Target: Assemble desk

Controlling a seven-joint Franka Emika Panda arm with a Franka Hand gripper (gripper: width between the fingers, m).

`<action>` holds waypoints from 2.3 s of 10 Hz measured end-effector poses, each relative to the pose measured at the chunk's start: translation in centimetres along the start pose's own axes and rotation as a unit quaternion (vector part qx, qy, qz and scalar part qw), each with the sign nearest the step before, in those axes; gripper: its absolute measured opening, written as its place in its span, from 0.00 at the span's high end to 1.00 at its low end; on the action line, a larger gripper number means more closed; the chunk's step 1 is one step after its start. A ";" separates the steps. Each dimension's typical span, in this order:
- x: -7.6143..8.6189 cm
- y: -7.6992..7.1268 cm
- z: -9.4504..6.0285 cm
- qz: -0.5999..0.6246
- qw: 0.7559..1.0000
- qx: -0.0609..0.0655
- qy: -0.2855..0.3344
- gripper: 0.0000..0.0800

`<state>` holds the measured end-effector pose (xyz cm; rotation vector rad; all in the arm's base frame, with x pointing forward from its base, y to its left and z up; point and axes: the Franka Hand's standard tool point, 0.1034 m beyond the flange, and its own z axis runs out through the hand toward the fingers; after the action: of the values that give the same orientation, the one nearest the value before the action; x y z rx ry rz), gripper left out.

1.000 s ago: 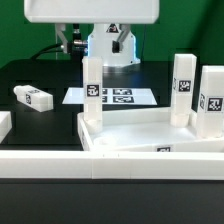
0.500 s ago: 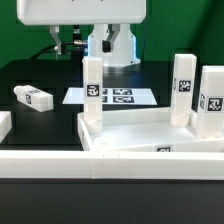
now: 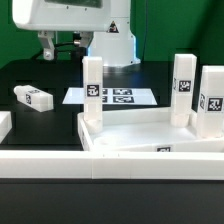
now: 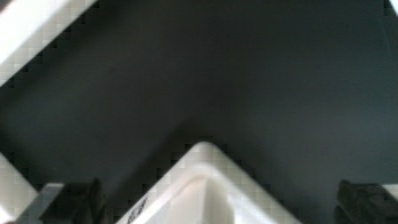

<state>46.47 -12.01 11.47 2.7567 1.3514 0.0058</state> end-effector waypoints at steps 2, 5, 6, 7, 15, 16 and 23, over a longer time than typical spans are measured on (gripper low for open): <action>0.0 0.1 0.0 0.004 1.000 -0.001 0.000 0.19; -3.5 -0.6 1.6 0.013 1.000 -0.018 -0.005 0.19; -5.4 -0.8 2.4 0.023 1.000 -0.015 -0.012 0.19; -7.0 -0.8 3.4 0.030 0.999 -0.013 -0.023 0.19; -8.1 -0.9 5.9 0.043 0.998 -0.009 -0.048 0.19; -8.0 -1.1 6.5 0.040 0.998 -0.005 -0.052 0.19; -5.0 -2.1 8.0 0.079 0.990 0.012 -0.114 0.19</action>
Offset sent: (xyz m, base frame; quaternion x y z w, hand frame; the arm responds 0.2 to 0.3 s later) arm -0.0276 -0.0163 -0.0128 -0.0395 0.0048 0.0073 0.9992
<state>42.04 -15.21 3.52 2.7725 1.0826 -0.3081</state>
